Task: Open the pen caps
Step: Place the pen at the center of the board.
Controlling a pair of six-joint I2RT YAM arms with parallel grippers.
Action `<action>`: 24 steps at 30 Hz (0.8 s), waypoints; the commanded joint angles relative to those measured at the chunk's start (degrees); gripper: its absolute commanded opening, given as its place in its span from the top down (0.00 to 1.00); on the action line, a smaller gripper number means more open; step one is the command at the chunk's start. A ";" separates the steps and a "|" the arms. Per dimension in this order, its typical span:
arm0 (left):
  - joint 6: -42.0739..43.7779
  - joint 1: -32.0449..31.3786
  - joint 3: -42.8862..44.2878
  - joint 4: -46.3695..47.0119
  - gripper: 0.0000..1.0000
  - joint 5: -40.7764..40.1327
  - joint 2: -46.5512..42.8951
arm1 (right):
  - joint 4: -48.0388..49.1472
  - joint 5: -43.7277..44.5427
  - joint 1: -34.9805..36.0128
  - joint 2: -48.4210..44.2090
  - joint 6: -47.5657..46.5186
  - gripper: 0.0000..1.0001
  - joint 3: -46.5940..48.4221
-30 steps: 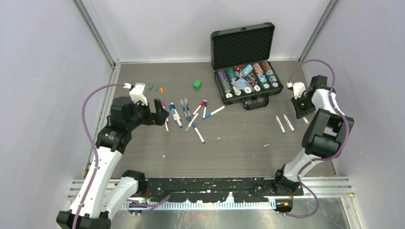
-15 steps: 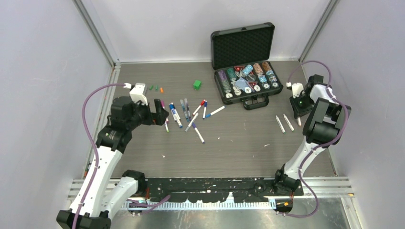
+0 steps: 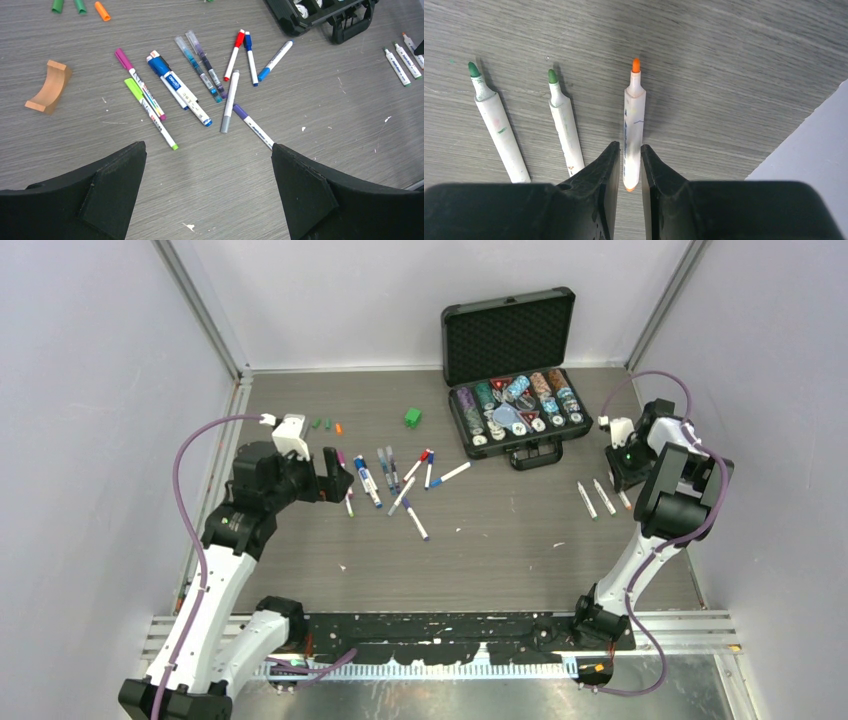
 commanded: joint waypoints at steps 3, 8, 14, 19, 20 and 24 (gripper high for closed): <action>1.11 -0.23 0.66 0.47 0.00 -0.27 0.06 | -1.00 0.22 -0.05 -1.71 1.17 0.73 2.83; 1.50 -0.22 0.74 0.45 0.00 -0.16 0.12 | -1.80 -3.05 -0.01 -6.39 3.18 0.73 2.59; 0.72 -0.23 0.18 0.72 0.00 -0.53 -0.11 | -0.13 -10.48 0.00 -15.55 8.55 0.73 -3.01; -0.02 -0.25 -0.57 1.12 0.00 -1.36 -0.39 | 0.74 -21.37 -0.03 -26.29 15.32 0.67 -8.68; -0.14 -0.23 -0.62 1.38 0.00 -0.74 -0.23 | 1.06 -23.81 0.00 -28.35 17.00 0.63 -9.70; -0.58 -0.24 -0.35 1.40 0.00 0.73 1.51 | 2.13 -34.68 0.09 -35.83 23.67 0.45 -12.63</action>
